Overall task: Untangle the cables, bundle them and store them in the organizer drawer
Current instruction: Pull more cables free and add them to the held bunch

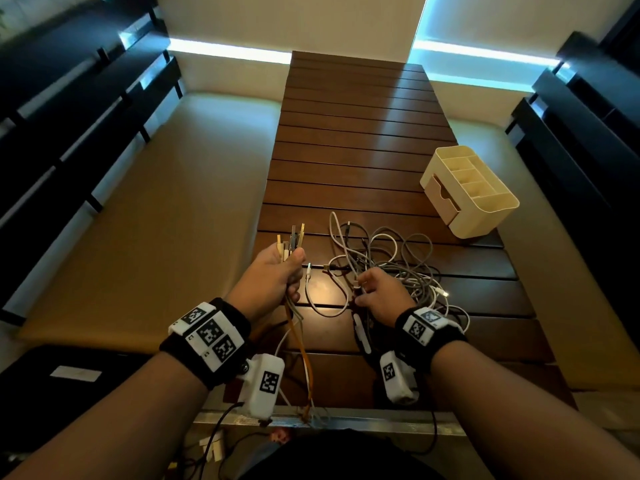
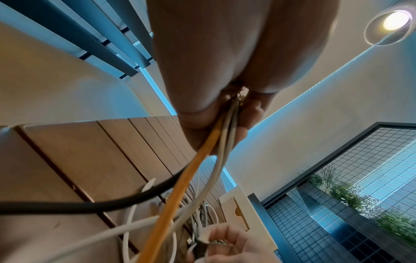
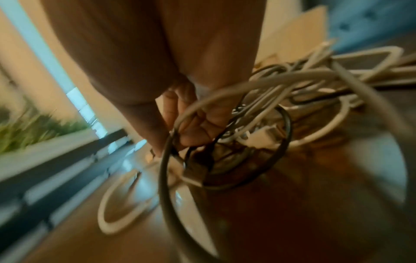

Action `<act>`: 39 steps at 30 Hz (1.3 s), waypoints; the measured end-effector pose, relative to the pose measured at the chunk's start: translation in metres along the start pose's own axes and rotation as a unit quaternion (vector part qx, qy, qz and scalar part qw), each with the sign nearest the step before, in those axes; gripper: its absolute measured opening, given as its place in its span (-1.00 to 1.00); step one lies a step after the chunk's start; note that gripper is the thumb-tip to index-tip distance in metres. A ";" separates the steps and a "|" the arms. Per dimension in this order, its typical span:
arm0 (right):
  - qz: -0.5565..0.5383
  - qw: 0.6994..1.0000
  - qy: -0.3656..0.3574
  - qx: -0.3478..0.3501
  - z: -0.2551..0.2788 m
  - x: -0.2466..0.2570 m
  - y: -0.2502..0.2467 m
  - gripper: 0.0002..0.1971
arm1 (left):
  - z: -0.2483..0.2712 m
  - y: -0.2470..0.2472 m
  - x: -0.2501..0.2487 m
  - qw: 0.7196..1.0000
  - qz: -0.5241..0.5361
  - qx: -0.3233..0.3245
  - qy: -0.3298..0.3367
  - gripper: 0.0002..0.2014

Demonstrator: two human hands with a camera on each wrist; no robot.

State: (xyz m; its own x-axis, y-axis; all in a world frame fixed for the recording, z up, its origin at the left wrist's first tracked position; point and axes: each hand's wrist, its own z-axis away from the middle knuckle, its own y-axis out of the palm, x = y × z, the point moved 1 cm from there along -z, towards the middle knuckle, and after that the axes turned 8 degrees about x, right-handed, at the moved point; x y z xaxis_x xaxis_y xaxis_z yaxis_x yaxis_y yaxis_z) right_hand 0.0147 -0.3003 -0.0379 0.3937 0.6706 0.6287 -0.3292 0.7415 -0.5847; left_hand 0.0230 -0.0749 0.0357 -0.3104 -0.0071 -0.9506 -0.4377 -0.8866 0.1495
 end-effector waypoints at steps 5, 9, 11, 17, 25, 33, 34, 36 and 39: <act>-0.119 0.992 -0.013 0.036 0.004 0.000 -0.013 -0.76 | -0.004 0.005 0.000 1.000 0.005 0.007 -0.006 -0.83; -0.114 0.993 -0.029 0.027 0.006 0.001 -0.017 -0.81 | -0.006 0.009 -0.001 1.000 0.003 0.006 -0.002 -0.83; -0.080 0.995 -0.052 -0.007 0.013 0.006 -0.022 -0.84 | -0.008 0.010 -0.001 1.000 0.009 0.004 0.000 -0.84; -0.076 0.985 -0.155 -0.030 0.045 0.047 -0.046 -0.83 | -0.013 0.022 -0.006 0.999 0.037 0.000 0.010 -0.79; -0.196 0.951 -0.234 -0.052 0.071 0.086 -0.070 -0.79 | -0.014 0.050 -0.026 0.995 0.008 -0.012 0.098 -0.84; -0.302 0.923 -0.228 -0.068 0.078 0.078 -0.053 -0.87 | -0.012 0.062 -0.026 0.994 0.019 -0.001 0.107 -0.82; -0.301 0.921 -0.236 -0.078 0.080 0.079 -0.054 -0.88 | -0.012 0.064 -0.025 0.994 0.025 0.005 0.109 -0.82; -0.291 0.918 -0.252 -0.097 0.083 0.081 -0.056 -0.90 | -0.012 0.067 -0.024 0.993 0.030 0.019 0.114 -0.80; -0.291 0.912 -0.265 -0.113 0.084 0.082 -0.059 -0.91 | -0.013 0.071 -0.021 0.992 0.028 0.025 0.121 -0.77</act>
State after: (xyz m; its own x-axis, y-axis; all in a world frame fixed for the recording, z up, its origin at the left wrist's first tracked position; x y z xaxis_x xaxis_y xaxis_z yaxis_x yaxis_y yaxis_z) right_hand -0.0055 -0.2872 0.0918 -0.0444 0.1262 0.9910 0.0126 0.9920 -0.1258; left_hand 0.0097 -0.1432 0.0629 -0.1263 -0.1728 -0.9768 -0.4684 -0.8576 0.2123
